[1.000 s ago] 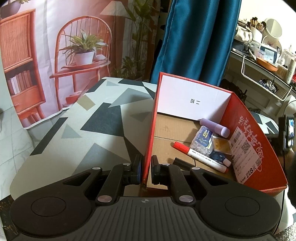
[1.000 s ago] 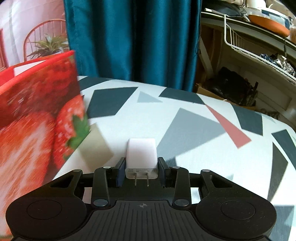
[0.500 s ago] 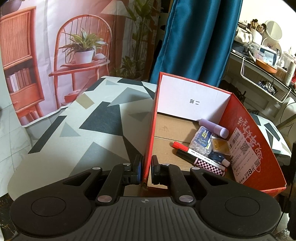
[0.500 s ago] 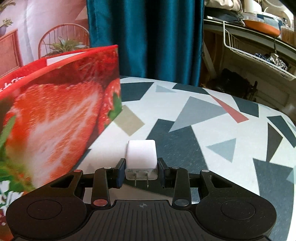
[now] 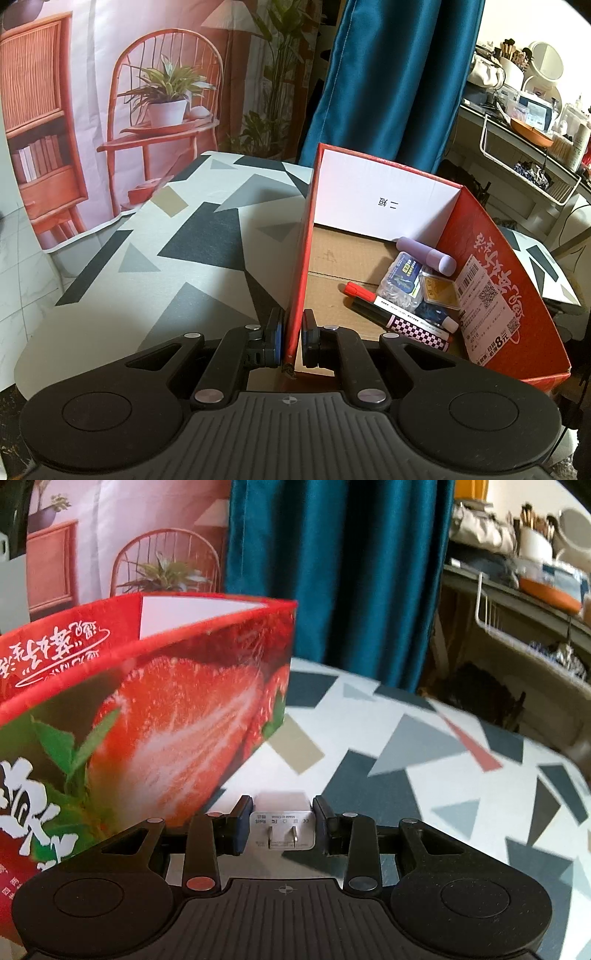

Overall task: Organize rigid objects
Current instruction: 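Carry the white charger into the red box and open the right gripper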

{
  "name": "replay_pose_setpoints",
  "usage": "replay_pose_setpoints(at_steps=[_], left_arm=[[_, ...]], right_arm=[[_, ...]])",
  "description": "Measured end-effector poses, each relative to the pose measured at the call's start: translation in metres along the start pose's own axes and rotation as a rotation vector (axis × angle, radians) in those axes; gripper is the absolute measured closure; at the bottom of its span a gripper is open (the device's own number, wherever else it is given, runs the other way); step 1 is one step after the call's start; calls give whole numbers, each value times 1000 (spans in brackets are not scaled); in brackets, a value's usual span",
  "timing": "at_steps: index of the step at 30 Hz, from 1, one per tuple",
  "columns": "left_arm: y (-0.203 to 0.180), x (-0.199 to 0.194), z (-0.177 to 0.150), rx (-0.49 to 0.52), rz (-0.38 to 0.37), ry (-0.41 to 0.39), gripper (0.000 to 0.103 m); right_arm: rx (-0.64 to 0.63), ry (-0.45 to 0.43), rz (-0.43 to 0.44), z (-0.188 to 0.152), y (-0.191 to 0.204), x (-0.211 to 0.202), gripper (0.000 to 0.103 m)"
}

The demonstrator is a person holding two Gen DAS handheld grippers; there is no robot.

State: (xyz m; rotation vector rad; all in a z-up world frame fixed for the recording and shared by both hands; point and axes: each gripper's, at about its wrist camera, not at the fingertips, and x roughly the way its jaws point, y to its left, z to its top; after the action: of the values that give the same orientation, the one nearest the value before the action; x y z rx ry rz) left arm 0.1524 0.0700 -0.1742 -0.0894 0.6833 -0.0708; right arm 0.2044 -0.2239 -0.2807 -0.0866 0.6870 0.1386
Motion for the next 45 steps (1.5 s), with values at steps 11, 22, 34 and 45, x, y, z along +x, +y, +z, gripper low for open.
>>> replay_pose_setpoints(at_steps=[11,22,34,45], left_arm=[[-1,1,0,3,3,0,92],[-1,0,0,3,3,0,92],[-1,0,-1,2,2,0,92],[0,0,0,-4,-3,1,92]], right_arm=[[72,73,35,-7,-7,13,69],[116,52,37,-4,-10,22,70],[69,-127,31,35,-11,-14,71],[-222,-245,179,108,19,-37,71]])
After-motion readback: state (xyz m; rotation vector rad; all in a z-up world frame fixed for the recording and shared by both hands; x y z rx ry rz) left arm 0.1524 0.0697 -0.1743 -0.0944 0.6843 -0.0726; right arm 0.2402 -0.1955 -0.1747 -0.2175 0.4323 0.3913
